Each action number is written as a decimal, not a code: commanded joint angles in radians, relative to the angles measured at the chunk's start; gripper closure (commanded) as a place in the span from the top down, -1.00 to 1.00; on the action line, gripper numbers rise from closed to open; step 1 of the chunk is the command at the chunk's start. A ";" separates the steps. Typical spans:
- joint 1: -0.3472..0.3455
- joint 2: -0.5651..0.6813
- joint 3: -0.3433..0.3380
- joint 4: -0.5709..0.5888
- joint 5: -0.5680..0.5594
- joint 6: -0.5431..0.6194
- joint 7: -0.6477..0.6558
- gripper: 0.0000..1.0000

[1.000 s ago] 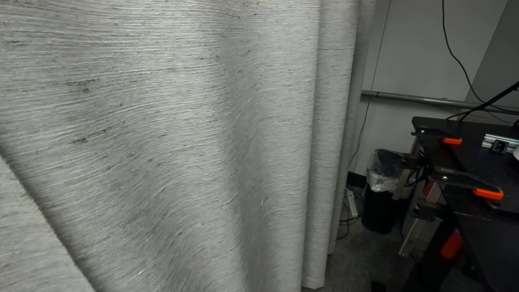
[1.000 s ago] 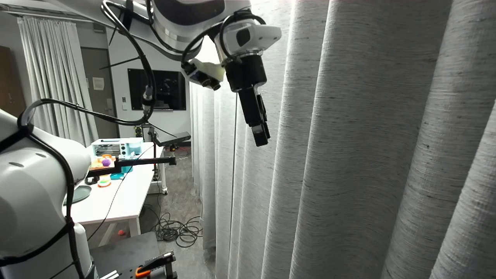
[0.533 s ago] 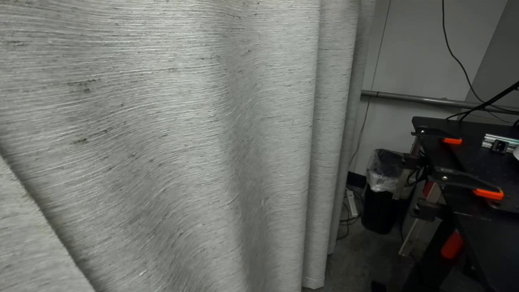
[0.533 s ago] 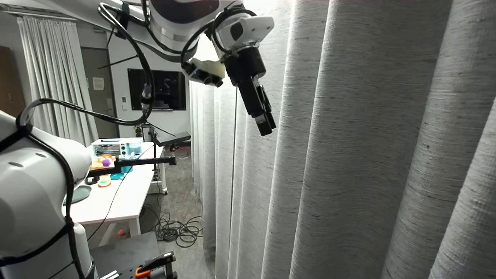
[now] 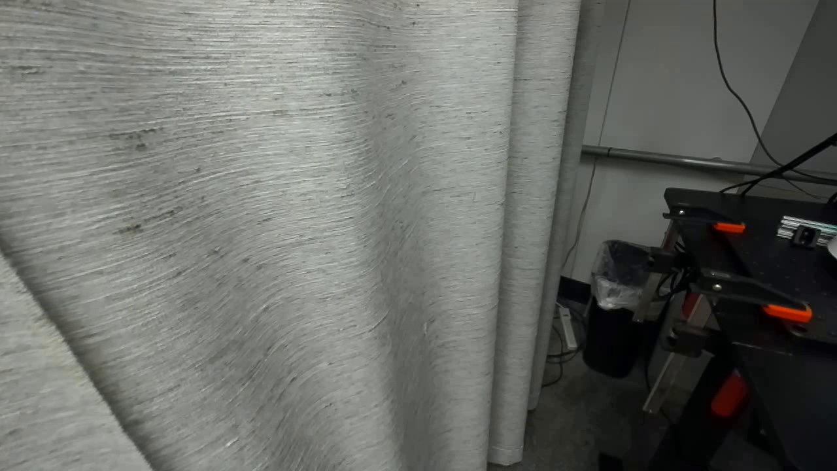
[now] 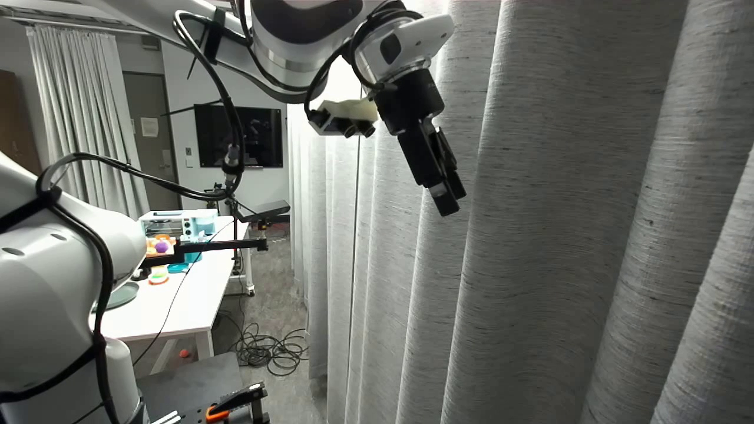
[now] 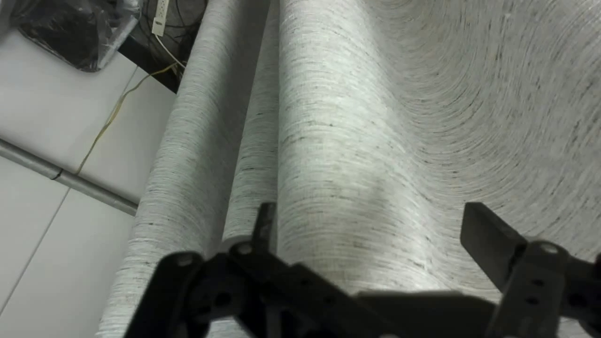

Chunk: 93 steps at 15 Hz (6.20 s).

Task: Draw the curtain open

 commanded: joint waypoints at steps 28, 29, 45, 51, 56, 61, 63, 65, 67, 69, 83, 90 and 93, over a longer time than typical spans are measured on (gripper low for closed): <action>-0.021 -0.003 0.180 0.045 -0.230 0.169 0.306 -0.99; 0.003 0.003 0.201 0.050 -0.224 0.166 0.298 -0.99; 0.187 0.318 0.251 0.148 -0.194 0.534 -0.082 -0.99; 0.209 0.375 0.378 0.186 -0.224 0.534 -0.082 -0.99; 0.204 0.402 0.483 0.223 -0.243 0.537 -0.091 -0.99; 0.192 0.431 0.584 0.247 -0.288 0.538 -0.091 -0.99; 0.192 0.433 0.612 0.251 -0.304 0.541 -0.089 -0.99; 0.191 0.440 0.646 0.252 -0.321 0.546 -0.087 -0.99; 0.188 0.442 0.683 0.260 -0.345 0.554 -0.085 -0.99; 0.185 0.444 0.723 0.281 -0.372 0.555 -0.080 -0.99; 0.071 0.461 0.851 0.276 -0.552 0.616 -0.096 -0.99; -0.081 0.459 0.823 0.240 -0.615 0.595 -0.083 -0.99; -0.125 0.425 0.777 0.207 -0.585 0.598 -0.084 -0.99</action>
